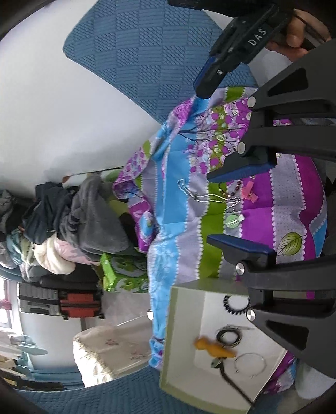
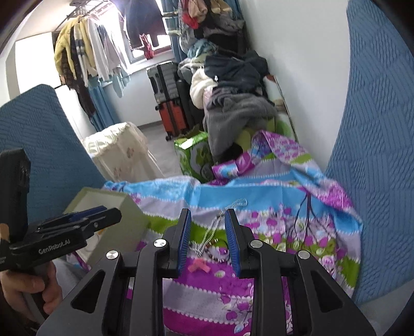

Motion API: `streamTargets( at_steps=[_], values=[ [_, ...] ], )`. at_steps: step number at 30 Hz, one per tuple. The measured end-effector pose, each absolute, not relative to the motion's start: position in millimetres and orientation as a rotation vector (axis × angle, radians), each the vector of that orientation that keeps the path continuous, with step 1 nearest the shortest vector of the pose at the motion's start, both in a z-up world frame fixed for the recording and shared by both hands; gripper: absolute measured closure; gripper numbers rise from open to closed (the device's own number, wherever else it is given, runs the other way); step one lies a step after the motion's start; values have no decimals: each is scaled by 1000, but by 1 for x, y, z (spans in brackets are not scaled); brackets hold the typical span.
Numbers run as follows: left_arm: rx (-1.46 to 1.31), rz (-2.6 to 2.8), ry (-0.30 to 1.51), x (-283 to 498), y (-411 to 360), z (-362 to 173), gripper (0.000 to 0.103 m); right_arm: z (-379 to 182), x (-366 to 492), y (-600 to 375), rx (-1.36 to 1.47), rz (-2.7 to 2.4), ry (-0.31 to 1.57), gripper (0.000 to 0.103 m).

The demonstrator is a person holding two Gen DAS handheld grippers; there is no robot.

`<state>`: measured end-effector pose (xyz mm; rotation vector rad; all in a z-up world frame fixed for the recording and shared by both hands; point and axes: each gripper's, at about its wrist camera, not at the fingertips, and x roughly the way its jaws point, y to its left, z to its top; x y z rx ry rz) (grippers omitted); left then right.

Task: Organize jewelry
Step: 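Move both open tools back from the box toward the remaining jewelry, then grasp the pink bow clip with right tool while left tool grasps the green round clip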

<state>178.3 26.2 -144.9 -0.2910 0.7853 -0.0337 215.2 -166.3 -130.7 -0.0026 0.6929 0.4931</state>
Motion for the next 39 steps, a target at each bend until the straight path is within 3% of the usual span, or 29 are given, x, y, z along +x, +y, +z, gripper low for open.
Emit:
streamTargets(
  at_steps=[32, 39],
  values=[
    [-339, -36, 973, 238, 22, -265, 70, -271, 239, -149, -16, 598, 873, 78],
    [-349, -48, 992, 248, 23, -276, 77, -287, 244, -138, -51, 641, 907, 78]
  ],
)
